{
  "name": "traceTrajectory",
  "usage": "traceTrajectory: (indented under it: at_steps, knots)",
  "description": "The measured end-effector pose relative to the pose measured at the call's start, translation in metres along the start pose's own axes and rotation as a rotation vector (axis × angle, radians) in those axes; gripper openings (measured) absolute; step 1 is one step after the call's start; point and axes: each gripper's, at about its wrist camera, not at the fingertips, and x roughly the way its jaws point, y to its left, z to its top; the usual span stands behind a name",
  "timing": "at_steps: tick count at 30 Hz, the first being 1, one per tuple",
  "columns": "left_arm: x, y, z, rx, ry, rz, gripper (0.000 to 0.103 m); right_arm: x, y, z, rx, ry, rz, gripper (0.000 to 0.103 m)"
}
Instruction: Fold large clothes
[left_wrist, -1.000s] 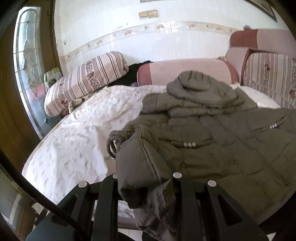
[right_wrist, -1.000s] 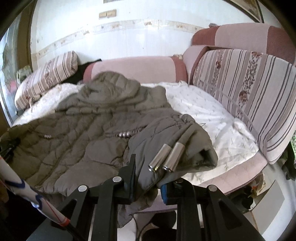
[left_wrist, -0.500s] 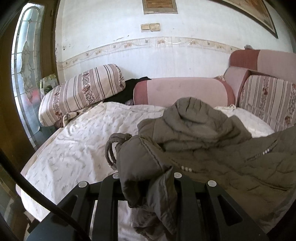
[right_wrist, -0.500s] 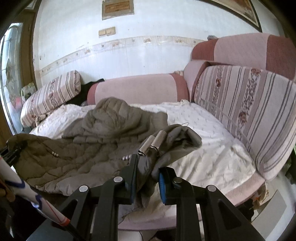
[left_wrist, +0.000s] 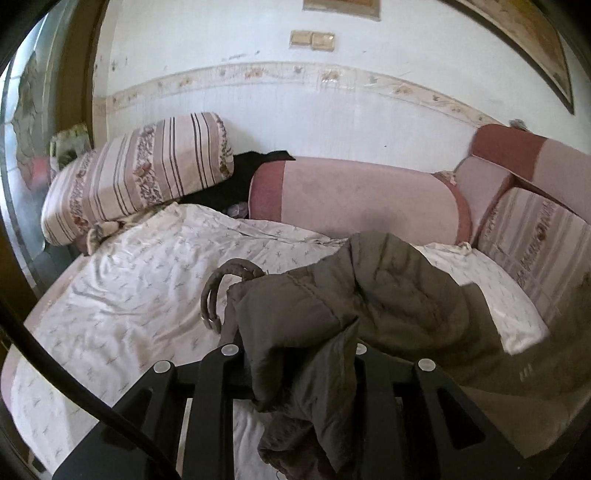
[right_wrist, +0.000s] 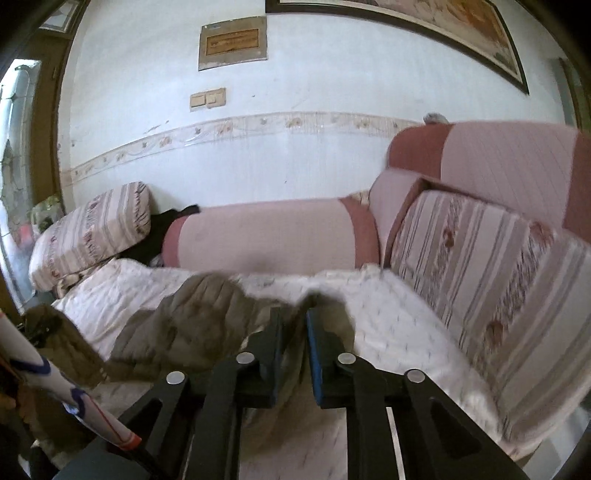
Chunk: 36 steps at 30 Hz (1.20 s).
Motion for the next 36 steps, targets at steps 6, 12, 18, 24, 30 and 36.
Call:
traceTrajectory:
  at_steps: [6, 12, 18, 24, 30, 36]
  knots:
    - [0.094, -0.012, 0.038, 0.008, 0.092, -0.017, 0.023, 0.070, -0.006, 0.033, 0.043, 0.058, 0.021, 0.010]
    - [0.185, -0.029, 0.077, -0.011, 0.194, -0.031, 0.023, 0.066, -0.030, 0.024, 0.097, -0.006, -0.009, 0.011]
    - [0.268, -0.024, 0.113, -0.073, 0.238, 0.063, 0.023, 0.045, -0.056, 0.019, 0.111, -0.050, 0.002, 0.013]
    - [0.333, -0.006, 0.130, -0.107, 0.337, 0.149, 0.031, 0.094, -0.026, -0.027, 0.004, 0.112, 0.170, 0.017]
    - [0.338, 0.010, 0.136, -0.149, 0.352, 0.064, 0.057, 0.205, 0.045, -0.077, -0.086, 0.326, 0.211, 0.017]
    - [0.307, 0.036, 0.139, -0.131, 0.301, -0.004, 0.070, 0.303, 0.056, -0.083, -0.038, 0.429, 0.069, 0.023]
